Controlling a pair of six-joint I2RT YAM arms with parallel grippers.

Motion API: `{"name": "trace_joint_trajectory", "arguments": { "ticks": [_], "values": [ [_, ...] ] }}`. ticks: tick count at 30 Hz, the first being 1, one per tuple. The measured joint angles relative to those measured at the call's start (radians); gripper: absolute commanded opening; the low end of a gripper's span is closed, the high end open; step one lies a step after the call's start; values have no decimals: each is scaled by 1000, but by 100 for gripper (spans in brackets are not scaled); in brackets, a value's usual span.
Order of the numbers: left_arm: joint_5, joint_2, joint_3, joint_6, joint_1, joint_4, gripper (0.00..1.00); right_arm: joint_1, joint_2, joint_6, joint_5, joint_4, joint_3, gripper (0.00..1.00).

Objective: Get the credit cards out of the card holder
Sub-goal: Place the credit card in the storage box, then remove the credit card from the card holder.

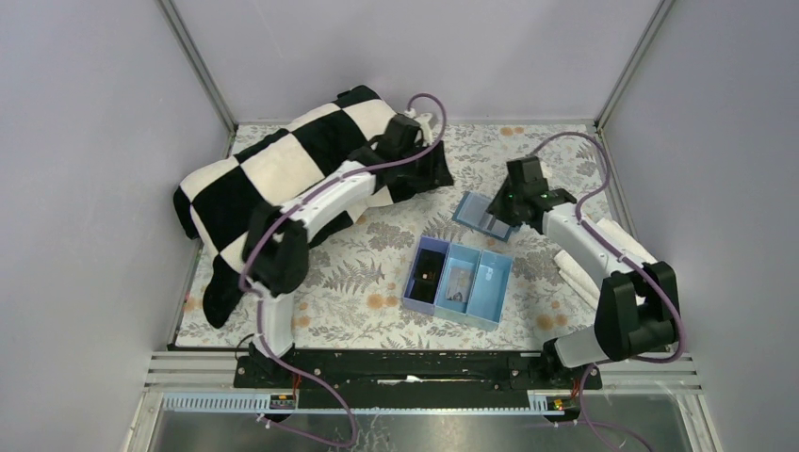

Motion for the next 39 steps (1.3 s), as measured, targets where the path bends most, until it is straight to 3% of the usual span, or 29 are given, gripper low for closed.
{"name": "trace_joint_trajectory", "arguments": {
  "ticks": [4,12,20,39],
  "values": [
    [100,185,143,-33,-26,35,53,-114,45,-13,-77,45,-31,36],
    [259,374,218,-126,-53,89,56,-243,216,-34,-223,165,-40,34],
    [291,452,266,-182,-67,161,57,-262,310,-44,-246,184,-39,35],
    [319,634,448,-171,-82,175,56,-286,316,-78,-195,195,-39,35]
  ]
}}
